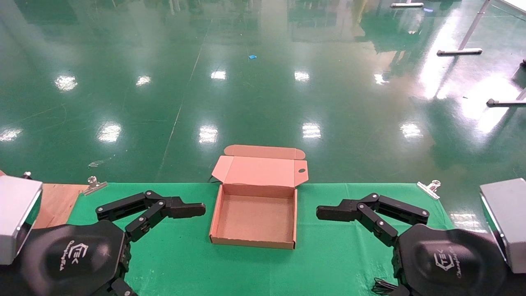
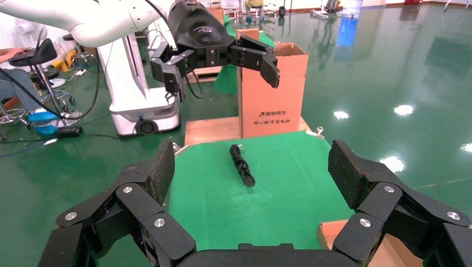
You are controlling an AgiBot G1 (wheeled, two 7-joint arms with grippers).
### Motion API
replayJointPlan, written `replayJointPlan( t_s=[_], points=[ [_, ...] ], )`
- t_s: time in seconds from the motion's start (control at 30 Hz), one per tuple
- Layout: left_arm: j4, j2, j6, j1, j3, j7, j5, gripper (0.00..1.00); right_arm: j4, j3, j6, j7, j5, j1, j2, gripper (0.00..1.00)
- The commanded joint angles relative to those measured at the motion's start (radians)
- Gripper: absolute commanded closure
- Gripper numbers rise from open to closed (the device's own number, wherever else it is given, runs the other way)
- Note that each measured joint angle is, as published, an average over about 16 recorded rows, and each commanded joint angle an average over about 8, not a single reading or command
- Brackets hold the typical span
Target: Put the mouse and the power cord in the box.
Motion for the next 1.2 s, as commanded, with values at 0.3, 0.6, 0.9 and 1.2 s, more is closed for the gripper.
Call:
replayJointPlan(
  t_s=[0.3,0.6,0.9,1.2],
  points=[
    [0.000,0.000,0.000,0.000,0.000,0.000,0.000,0.00,0.000,0.000,0.000,0.000,0.000,0.000,0.000,0.00],
    [0.000,0.000,0.000,0.000,0.000,0.000,0.000,0.00,0.000,0.000,0.000,0.000,0.000,0.000,0.000,0.00],
    [0.000,0.000,0.000,0.000,0.000,0.000,0.000,0.00,0.000,0.000,0.000,0.000,0.000,0.000,0.000,0.00],
    [0.000,0.000,0.000,0.000,0.000,0.000,0.000,0.00,0.000,0.000,0.000,0.000,0.000,0.000,0.000,0.00]
  ],
)
